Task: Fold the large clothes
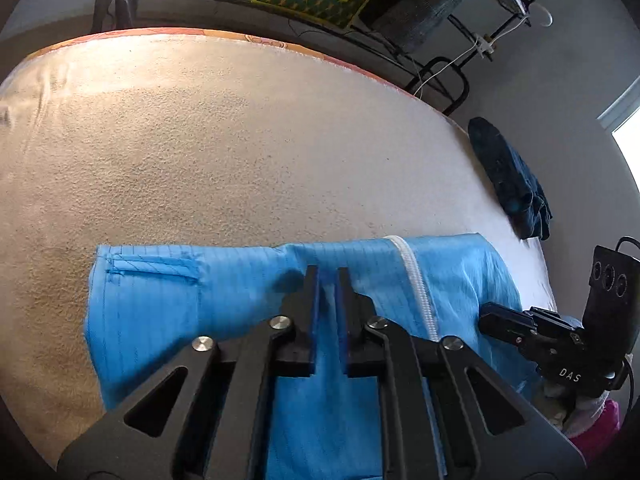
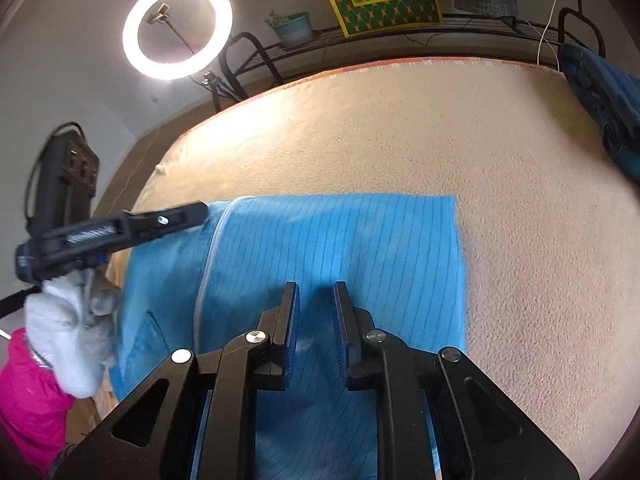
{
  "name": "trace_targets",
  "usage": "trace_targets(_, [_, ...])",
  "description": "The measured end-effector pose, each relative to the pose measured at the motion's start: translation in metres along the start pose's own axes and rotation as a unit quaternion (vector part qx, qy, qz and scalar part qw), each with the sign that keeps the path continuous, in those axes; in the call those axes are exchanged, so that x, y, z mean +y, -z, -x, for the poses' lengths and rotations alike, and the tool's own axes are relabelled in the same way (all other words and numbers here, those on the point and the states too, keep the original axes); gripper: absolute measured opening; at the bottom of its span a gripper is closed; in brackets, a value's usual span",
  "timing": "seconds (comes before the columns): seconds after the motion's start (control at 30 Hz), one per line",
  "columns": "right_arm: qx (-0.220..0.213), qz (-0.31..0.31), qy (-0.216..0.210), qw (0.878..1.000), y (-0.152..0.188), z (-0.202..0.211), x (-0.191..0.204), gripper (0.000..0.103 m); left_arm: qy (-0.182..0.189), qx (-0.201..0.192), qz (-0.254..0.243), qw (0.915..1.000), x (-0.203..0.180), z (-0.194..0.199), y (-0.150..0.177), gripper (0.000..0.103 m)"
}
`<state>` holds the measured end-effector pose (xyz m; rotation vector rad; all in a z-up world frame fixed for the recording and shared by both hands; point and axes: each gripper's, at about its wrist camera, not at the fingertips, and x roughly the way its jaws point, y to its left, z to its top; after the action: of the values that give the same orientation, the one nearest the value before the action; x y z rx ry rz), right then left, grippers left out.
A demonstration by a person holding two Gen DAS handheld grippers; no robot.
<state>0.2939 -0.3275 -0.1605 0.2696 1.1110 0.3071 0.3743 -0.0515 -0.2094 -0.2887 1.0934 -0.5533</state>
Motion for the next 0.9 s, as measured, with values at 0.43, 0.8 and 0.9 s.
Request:
trace_targets(0.43, [-0.017, -0.01, -0.069, 0.997, 0.033, 0.057, -0.013, 0.013, 0.015, -0.031, 0.037, 0.9987, 0.012, 0.104, 0.032, 0.004])
trace_targets(0.8, [0.034, 0.031, -0.024, 0.999, 0.094, 0.028, -0.021, 0.012, -0.056, 0.02, 0.062, 0.9963, 0.047, 0.094, 0.11, 0.004])
trace_targets(0.9, [0.034, 0.04, -0.01, 0.999, 0.098, 0.041, -0.019, 0.013, -0.067, 0.005, 0.056, 0.9962, 0.043, 0.113, 0.116, 0.004])
